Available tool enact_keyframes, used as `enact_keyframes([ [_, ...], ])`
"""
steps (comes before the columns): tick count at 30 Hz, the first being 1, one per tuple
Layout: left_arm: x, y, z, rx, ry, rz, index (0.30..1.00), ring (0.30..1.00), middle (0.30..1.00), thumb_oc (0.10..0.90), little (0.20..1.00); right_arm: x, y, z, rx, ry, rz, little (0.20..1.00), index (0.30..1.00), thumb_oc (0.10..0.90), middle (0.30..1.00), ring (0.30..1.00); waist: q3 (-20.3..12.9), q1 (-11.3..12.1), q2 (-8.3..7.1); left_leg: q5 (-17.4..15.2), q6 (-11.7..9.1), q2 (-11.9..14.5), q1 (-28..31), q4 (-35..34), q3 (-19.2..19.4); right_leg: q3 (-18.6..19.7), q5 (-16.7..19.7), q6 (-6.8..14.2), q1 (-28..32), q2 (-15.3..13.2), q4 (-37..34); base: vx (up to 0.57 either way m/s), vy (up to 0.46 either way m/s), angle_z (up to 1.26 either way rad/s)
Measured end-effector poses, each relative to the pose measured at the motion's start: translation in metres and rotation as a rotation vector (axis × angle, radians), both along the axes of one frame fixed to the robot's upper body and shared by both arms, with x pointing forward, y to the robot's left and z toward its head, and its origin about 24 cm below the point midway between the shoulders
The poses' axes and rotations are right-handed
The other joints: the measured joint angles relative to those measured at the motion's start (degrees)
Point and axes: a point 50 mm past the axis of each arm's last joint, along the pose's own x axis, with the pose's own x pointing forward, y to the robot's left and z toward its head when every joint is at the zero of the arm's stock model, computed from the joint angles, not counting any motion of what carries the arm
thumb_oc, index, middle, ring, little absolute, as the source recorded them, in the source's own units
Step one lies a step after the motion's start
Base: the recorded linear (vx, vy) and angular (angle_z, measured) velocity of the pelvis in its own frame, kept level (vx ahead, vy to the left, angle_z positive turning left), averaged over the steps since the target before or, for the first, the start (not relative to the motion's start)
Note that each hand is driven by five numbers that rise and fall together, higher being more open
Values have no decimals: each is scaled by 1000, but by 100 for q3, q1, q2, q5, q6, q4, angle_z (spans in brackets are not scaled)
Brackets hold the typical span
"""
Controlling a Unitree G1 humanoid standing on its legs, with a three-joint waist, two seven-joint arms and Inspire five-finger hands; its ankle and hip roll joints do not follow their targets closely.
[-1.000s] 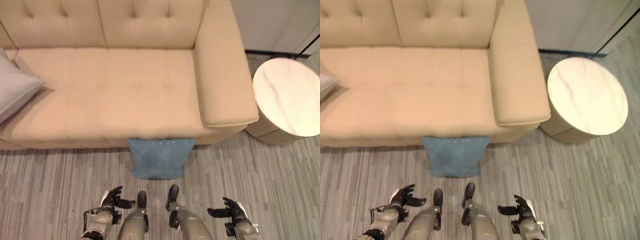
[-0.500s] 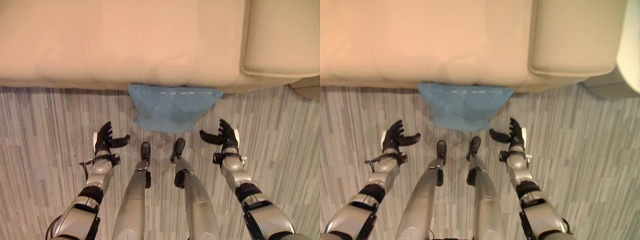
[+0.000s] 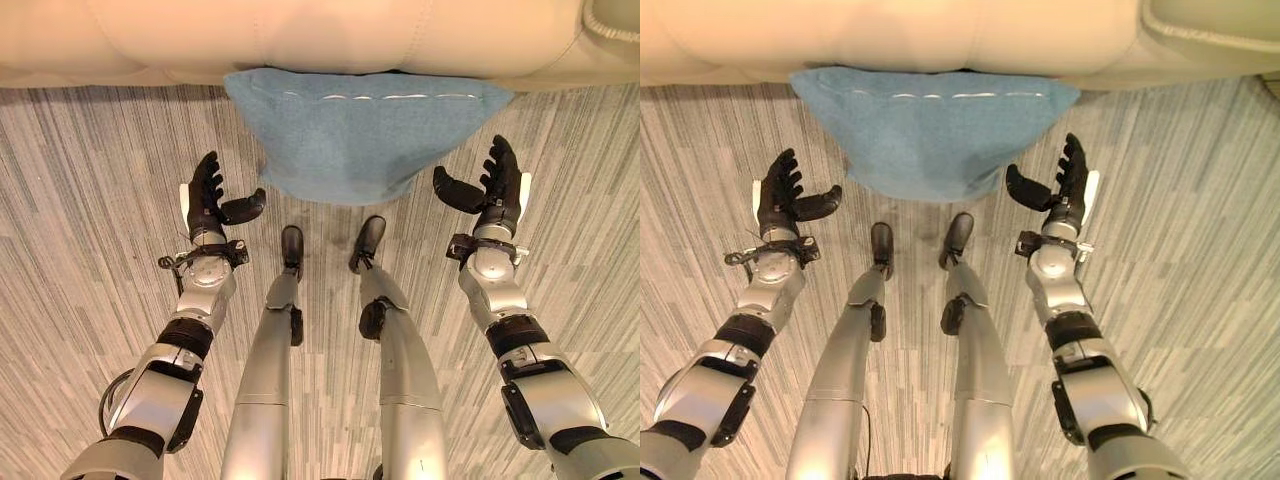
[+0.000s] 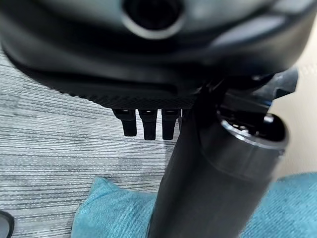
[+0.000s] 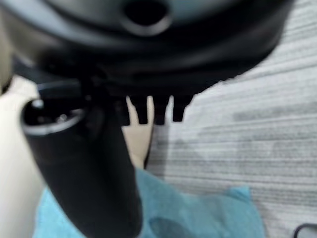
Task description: Pick up all the scattered cushions and arrange them neatly on the sofa.
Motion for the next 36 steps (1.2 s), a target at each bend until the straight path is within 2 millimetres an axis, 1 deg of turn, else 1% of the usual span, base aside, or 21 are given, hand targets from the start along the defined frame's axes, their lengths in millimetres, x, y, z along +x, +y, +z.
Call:
enact_keyframes([
  [1, 2, -2, 7, 10, -18, -8, 900, 900, 900, 800, 900, 1, 0, 6, -8, -14, 5, 900, 900, 800, 900, 900, -3, 8, 6, 8, 0, -1, -102, 18, 2, 7, 0, 0, -115, -5, 27, 0, 0, 0],
  [3, 9, -5, 33, 21, -84, -18, 900, 900, 900, 800, 900, 8, 3, 35, -12, -80, 38, 900, 900, 800, 900, 900, -1, 11, 10, 48, -34, 1, -431, 92, -3, 4, 27, -39, -441, -7, 81, 0, 0, 0],
  [5, 13, -11, 46, 38, -111, -34, 900, 900, 900, 800, 900, 13, 15, 58, -44, -132, 84, 900, 900, 800, 900, 900, 1, 35, 15, 62, -52, 0, -497, 112, -3, 45, 21, -46, -546, -19, 187, 0, 1, 2],
  [6, 14, -15, 52, 51, -125, -47, 900, 900, 900, 800, 900, 13, 16, 60, -57, -134, 90, 900, 900, 800, 900, 900, 1, 58, 15, 63, -55, 0, -529, 122, -3, 54, -7, -58, -590, -22, 230, 2, -5, 5],
  [8, 16, -22, 68, 60, -168, -65, 900, 900, 900, 800, 900, 14, 20, 70, -54, -163, 104, 900, 900, 800, 900, 900, 0, 107, 16, 92, -83, 0, -641, 137, -21, 52, -20, -72, -702, -23, 271, 4, -7, 5],
  [12, 19, -33, 94, 73, -235, -80, 900, 900, 900, 800, 900, 16, 31, 81, -24, -195, 142, 900, 900, 800, 900, 900, -1, 102, 18, 114, -114, 11, -911, 228, -42, 47, -28, -89, -968, -22, 375, 2, 1, 1],
  [17, 17, -54, 100, -24, -269, -113, 900, 900, 900, 800, 900, 17, 45, 79, -8, -205, 178, 900, 900, 800, 900, 900, -2, 92, 20, 146, -132, 11, -945, 194, -67, 33, -28, -90, -1000, -21, 368, 0, 0, 0],
  [18, 16, -61, 98, -51, -263, -130, 900, 900, 900, 800, 900, 18, 49, 79, -2, -204, 186, 752, 752, 701, 752, 752, -2, 92, 20, 151, -137, 11, -945, 185, -70, 29, -28, -91, -1000, -21, 359, 0, 0, 0],
  [19, 16, -66, 96, -75, -257, -144, 599, 599, 599, 599, 599, 18, 50, 78, 2, -204, 190, 399, 399, 466, 399, 399, -2, 93, 20, 154, -140, 11, -943, 181, -73, 24, -25, -95, -997, -20, 353, 0, 0, 0],
  [20, 16, -74, 95, -116, -253, -156, 300, 300, 300, 400, 300, 18, 53, 79, 8, -207, 195, 300, 300, 400, 300, 300, -2, 86, 20, 162, -144, 12, -943, 170, -78, 16, -21, -101, -995, -19, 344, 0, 0, 0],
  [21, 15, -78, 95, -139, -253, -164, 300, 300, 300, 400, 300, 17, 53, 79, 11, -209, 196, 300, 300, 400, 300, 300, -2, 77, 20, 180, -150, 12, -943, 146, -82, 10, -19, -102, -996, -19, 336, 0, 0, 0],
  [22, 15, -77, 96, -152, -256, -164, 300, 300, 300, 400, 300, 17, 52, 80, 19, -213, 197, 300, 300, 400, 300, 300, -2, 64, 20, 203, -152, 12, -942, 110, -92, -3, -17, -105, -997, -19, 322, 6, -6, 4],
  [25, 15, -62, 99, -180, -267, -125, 300, 300, 300, 400, 300, 15, 48, 83, 19, -227, 195, 300, 300, 400, 300, 300, -2, 42, 20, 245, -175, 14, -915, 70, -114, -24, 8, -145, -990, -14, 313, 2, -9, 2],
  [27, 13, -50, 95, -179, -266, -99, 300, 300, 300, 400, 300, 12, 47, 78, 13, -224, 201, 300, 300, 400, 300, 300, -2, -4, 20, 257, -169, 15, -797, 47, -100, -13, 13, -152, -898, -13, 311, 0, 0, 0],
  [29, 10, -50, 87, -193, -258, -104, 300, 300, 300, 400, 300, 11, 48, 68, 14, -199, 210, 300, 300, 400, 300, 300, -2, -2, 20, 293, -178, 15, -677, -17, -98, -20, 35, -182, -775, -9, 250, -4, -23, 1],
  [31, 6, -42, 76, -215, -246, -84, 300, 300, 300, 400, 300, 9, 52, 56, 38, -170, 221, 300, 300, 400, 300, 300, 5, -1, 23, 367, -195, 17, -294, -180, -100, -38, 65, -205, -426, 2, 150, -12, -64, 3],
  [32, 0, -35, 69, -229, -247, -75, 300, 300, 300, 400, 300, 4, 56, 50, 52, -167, 245, 300, 300, 400, 300, 300, 102, -8, 50, 394, -209, 16, 67, -298, -100, -45, 71, -215, -94, 7, 105, -11, -59, 1],
  [33, -8, -33, 45, -247, -205, -70, 300, 300, 300, 400, 300, -3, 60, 30, 69, -133, 265, 300, 300, 400, 300, 300, 107, -9, 67, 411, -234, 17, 507, -456, -114, -54, 57, -193, 326, 32, -21, 11, -64, 1],
  [34, -17, -32, 19, -255, -152, -63, 300, 300, 300, 400, 300, -15, 61, 4, 73, -92, 283, 300, 300, 400, 300, 300, -380, 3, 136, 411, -248, 16, 490, -527, -155, -59, 17, -126, 316, 44, -64, 25, -80, 5],
  [35, -27, -33, 0, -273, -122, -62, 300, 300, 300, 400, 300, -26, 61, -15, 79, -71, 295, 300, 300, 400, 300, 300, -912, -5, 235, 383, -220, 13, 313, -527, -230, -69, -98, 40, 164, 52, -46, 20, -77, 9],
  [36, -32, -34, -4, -286, -127, -67, 300, 300, 300, 400, 300, -32, 61, -21, 88, -75, 300, 300, 300, 400, 300, 300, -1023, 5, 268, 386, -221, 14, 381, -522, -251, -81, -108, 54, 238, 60, -38, 2, -90, 8],
])
